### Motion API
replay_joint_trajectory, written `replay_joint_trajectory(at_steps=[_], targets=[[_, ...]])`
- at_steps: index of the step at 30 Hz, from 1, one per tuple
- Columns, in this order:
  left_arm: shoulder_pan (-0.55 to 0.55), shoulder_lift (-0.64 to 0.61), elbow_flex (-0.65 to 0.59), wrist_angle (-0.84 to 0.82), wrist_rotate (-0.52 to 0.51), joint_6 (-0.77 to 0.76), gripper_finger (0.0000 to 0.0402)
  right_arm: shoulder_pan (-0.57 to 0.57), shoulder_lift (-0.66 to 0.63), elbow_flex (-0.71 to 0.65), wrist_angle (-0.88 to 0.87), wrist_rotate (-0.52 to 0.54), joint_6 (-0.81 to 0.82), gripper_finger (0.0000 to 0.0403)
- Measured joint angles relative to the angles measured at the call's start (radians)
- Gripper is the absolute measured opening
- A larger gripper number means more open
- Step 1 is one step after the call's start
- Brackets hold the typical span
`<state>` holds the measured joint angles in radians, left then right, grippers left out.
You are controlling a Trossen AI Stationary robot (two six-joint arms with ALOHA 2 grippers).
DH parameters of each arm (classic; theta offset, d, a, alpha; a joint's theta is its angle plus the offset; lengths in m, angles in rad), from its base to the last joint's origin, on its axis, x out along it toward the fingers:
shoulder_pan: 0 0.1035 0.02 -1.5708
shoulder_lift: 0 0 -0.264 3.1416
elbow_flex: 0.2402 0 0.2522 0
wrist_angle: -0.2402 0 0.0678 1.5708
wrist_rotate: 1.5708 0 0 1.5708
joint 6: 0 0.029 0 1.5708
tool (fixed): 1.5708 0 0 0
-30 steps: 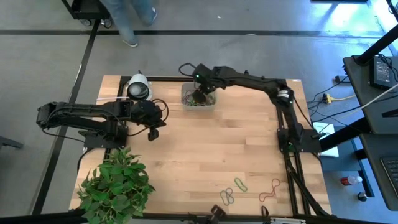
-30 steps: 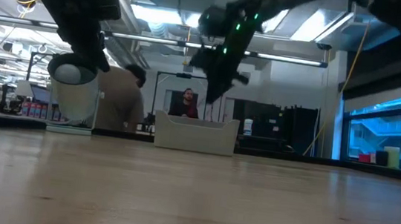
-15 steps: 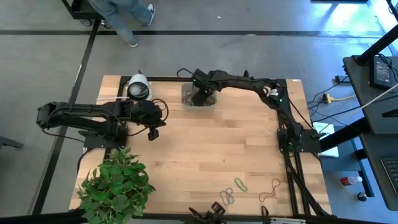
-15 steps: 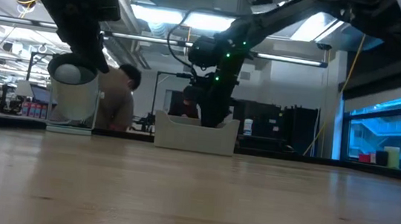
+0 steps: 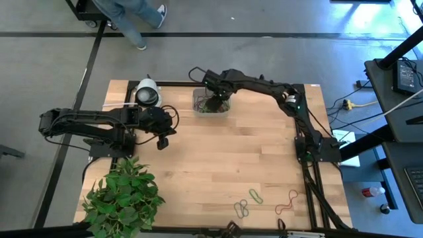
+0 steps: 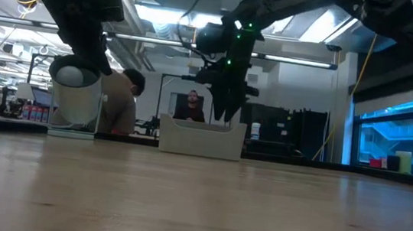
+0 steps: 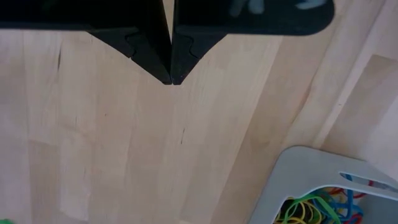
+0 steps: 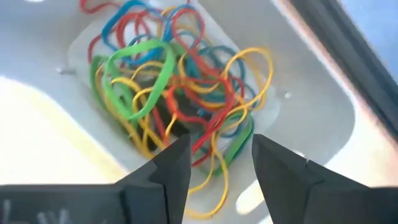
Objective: Pick and place rubber bands into bin
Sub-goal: Put the green rubber band into the white bin
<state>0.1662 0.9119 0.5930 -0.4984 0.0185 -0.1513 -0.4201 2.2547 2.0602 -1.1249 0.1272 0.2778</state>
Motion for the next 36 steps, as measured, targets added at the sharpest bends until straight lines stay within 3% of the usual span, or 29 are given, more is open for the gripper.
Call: replay_joint_trajectory(at_steps=[9,25,36], targets=[[-0.001,0.0,0.0,-0.005,0.018,-0.003,0.0001,0.065,-0.151,-0.098,-0.004,0.037,0.07,0.0142],[-0.001,0.0,0.0,-0.008,0.035,0.0,0.0001,0.324,-0.532,-0.622,0.143,0.092,0.489,0.0088],[-0.004,0.0,0.0,-0.008,0.064,0.016,0.0001,0.496,-0.588,-0.778,0.174,0.093,0.731,0.0084]])
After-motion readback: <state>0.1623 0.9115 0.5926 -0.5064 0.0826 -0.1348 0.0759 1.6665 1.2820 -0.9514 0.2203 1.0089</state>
